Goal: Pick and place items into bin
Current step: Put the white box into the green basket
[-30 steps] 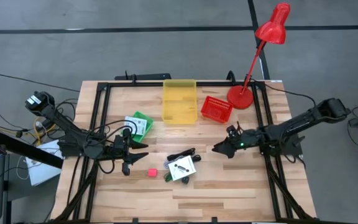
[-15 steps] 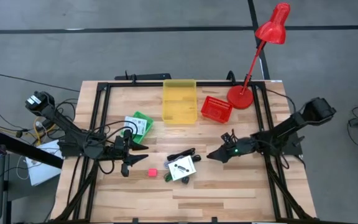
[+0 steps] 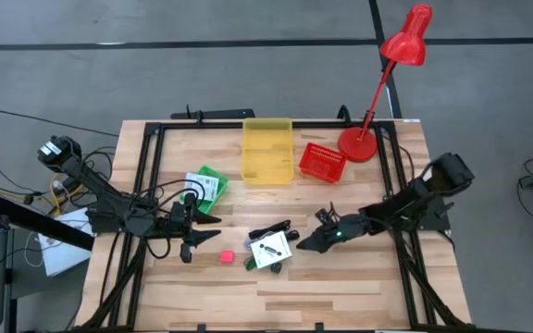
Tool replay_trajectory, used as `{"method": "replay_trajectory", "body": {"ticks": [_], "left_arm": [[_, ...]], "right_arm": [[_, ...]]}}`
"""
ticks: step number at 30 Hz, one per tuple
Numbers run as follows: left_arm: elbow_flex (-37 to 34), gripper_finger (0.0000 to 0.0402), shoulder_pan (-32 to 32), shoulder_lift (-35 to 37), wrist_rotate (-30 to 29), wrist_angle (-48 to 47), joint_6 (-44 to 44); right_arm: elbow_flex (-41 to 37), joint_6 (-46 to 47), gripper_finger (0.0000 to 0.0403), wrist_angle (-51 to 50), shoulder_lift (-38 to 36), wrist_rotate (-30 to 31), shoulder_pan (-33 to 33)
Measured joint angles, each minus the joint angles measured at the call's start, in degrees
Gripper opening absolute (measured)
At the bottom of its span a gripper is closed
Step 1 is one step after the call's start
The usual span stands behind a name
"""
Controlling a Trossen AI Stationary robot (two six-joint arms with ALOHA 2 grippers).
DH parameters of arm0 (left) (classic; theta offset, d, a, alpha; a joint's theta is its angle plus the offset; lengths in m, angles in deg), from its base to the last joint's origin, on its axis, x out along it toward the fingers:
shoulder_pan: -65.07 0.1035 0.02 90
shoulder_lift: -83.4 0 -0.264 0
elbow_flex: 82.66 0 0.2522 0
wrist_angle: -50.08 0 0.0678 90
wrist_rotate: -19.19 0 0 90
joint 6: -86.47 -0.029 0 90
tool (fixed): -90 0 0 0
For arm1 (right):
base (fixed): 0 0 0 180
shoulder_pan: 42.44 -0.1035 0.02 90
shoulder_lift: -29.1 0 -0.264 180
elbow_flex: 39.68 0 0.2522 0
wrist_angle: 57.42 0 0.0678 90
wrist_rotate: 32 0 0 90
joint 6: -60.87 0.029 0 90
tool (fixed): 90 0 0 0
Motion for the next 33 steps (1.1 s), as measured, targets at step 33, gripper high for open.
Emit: {"method": "replay_trajectory", "body": {"ticks": [33], "left_arm": [[0.00,0.0146,0.00,0.00,1.46,-0.68,2.18]], "right_arm": [[7.95,2.50,0.0244,-0.99,8.86,-4.62,1.34]]}}
